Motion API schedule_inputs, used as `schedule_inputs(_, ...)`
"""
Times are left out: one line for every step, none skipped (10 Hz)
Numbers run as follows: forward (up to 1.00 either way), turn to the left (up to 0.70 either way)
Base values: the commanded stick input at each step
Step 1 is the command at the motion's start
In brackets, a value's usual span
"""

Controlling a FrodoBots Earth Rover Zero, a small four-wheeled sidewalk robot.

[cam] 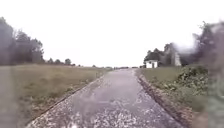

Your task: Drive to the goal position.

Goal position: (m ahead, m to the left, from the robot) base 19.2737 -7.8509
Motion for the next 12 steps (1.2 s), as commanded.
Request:
schedule_inputs(0.70, -0.30)
schedule_inputs(0.70, -0.30)
schedule_inputs(0.70, -0.30)
schedule_inputs(0.70, -0.30)
schedule_inputs(0.70, 0.00)
schedule_inputs(0.70, 0.00)
schedule_inputs(0.70, 0.00)
schedule_inputs(0.70, 0.00)
schedule_inputs(0.70, 0.00)
schedule_inputs(0.70, 0.00)
schedule_inputs(0.70, 0.00)
schedule_inputs(0.70, 0.00)
